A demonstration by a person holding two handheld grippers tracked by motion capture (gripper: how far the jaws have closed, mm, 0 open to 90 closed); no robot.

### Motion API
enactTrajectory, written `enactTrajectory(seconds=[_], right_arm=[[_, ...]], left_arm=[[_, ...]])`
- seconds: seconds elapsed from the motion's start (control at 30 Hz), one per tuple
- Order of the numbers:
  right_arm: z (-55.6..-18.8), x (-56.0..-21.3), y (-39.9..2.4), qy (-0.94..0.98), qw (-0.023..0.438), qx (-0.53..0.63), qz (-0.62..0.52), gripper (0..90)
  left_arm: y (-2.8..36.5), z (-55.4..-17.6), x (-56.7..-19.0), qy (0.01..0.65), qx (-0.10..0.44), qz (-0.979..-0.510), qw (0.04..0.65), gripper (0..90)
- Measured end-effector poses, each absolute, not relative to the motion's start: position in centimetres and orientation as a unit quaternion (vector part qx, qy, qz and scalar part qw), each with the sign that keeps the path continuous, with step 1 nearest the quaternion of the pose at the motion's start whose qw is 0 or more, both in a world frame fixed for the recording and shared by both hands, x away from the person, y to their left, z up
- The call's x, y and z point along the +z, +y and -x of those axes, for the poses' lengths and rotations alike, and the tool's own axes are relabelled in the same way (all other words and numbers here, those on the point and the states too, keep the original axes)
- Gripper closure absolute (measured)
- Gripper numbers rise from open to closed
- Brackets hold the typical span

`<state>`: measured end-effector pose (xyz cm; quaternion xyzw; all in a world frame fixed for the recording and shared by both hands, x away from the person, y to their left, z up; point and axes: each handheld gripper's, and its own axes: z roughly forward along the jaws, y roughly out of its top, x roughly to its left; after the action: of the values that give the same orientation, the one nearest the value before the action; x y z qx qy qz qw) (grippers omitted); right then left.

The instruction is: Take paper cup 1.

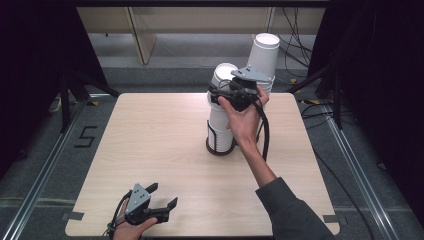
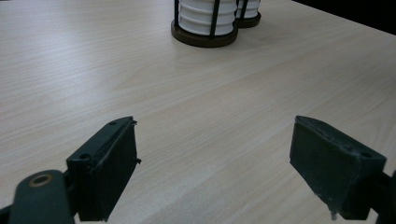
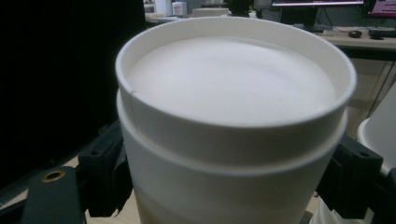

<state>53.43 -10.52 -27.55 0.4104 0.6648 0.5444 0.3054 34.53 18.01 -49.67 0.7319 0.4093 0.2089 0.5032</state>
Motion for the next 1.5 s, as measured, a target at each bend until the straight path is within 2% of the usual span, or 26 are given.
enactTrajectory(seconds=[0.3, 0.47, 0.67, 0.8, 1.07, 1.5], right_arm=[[-50.9, -25.2, -11.3, 0.674, 0.302, 0.56, -0.376, 18.8], [-48.2, -25.7, -12.0, 0.7, 0.273, 0.56, -0.349, 18.8], [-46.1, -27.2, -12.3, 0.719, 0.255, 0.562, -0.32, 18.9], [-44.7, -29.7, -12.4, 0.737, 0.226, 0.554, -0.314, 18.9], [-44.4, -33.9, -12.4, 0.758, 0.189, 0.54, -0.313, 18.9], [-44.3, -37.6, -12.2, 0.774, 0.154, 0.531, -0.309, 18.9]], left_arm=[[17.9, -34.6, -49.8, 0.408, 0.207, -0.731, 0.506, 14.4], [17.8, -34.5, -49.8, 0.41, 0.207, -0.732, 0.504, 14.4], [17.8, -34.6, -49.9, 0.408, 0.205, -0.731, 0.507, 14.4], [17.8, -34.6, -49.9, 0.407, 0.204, -0.732, 0.508, 14.4], [17.8, -34.6, -50.0, 0.407, 0.203, -0.731, 0.508, 14.4], [17.8, -34.5, -49.8, 0.408, 0.205, -0.734, 0.503, 14.4]])
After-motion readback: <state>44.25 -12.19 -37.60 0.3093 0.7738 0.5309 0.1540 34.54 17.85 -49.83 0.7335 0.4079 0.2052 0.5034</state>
